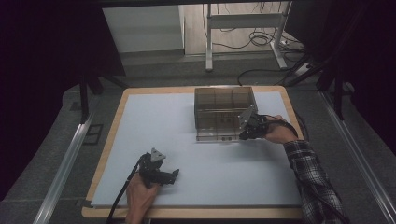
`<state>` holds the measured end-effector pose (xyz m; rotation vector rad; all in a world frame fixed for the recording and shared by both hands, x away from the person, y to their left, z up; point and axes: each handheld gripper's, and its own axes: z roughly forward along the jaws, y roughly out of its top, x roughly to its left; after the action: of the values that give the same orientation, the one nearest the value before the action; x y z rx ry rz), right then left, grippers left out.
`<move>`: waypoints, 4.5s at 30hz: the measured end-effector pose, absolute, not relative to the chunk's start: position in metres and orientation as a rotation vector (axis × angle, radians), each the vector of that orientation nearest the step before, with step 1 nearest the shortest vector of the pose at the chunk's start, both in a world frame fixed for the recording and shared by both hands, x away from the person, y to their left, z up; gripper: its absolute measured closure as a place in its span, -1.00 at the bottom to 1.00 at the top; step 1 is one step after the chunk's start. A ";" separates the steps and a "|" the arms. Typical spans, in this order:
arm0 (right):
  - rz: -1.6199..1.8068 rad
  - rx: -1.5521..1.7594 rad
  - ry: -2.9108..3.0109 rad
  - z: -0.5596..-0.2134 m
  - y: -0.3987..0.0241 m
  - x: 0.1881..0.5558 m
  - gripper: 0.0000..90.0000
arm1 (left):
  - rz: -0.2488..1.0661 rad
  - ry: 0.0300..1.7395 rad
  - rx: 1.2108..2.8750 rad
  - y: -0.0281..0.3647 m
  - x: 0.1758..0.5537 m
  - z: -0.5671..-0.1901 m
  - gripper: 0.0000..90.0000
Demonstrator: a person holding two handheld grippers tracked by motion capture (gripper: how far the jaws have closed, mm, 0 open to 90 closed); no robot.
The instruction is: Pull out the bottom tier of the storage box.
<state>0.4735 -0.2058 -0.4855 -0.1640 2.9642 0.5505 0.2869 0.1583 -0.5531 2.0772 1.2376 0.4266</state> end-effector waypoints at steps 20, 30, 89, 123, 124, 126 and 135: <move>0.585 -0.170 2.962 -0.485 -0.209 0.452 0.88 | 0.426 1.237 2.077 0.158 0.287 -0.553 -1.00; 0.577 -0.178 2.951 -0.488 -0.209 0.443 0.88 | 0.426 1.237 2.078 0.158 0.287 -0.553 -1.00; 0.752 0.112 2.799 -0.474 -0.212 0.407 -0.28 | 0.427 1.236 2.077 0.158 0.287 -0.553 -1.00; 0.866 0.463 2.702 -0.482 -0.248 0.358 -0.69 | 0.428 1.237 2.076 0.158 0.287 -0.553 -1.00; 0.873 0.468 2.697 -0.483 -0.249 0.356 -0.71 | 0.429 1.236 2.076 0.158 0.287 -0.553 -1.00; 0.891 0.496 2.691 -0.485 -0.252 0.352 -0.74 | 0.429 1.236 2.076 0.158 0.287 -0.553 -1.00; 1.007 0.603 2.645 -0.497 -0.266 0.335 -0.86 | 0.430 1.236 2.076 0.158 0.287 -0.553 -1.00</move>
<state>0.3350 -0.2659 -0.4969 0.6034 2.6451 1.0068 0.2867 0.1583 -0.5530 2.0759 1.2359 0.4295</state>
